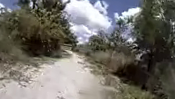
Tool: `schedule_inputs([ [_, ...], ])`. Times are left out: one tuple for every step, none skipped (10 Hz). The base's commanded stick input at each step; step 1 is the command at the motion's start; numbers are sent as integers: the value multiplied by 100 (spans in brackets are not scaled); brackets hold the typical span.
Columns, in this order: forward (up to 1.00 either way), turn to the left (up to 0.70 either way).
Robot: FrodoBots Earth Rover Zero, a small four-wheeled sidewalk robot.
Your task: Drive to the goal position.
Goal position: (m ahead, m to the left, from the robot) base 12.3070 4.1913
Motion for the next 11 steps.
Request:
schedule_inputs([
  [70,25],
  [70,35],
  [70,1],
  [70,0],
  [70,0],
  [70,0],
  [70,0],
  [70,0],
  [70,0],
  [70,0],
  [70,0],
])
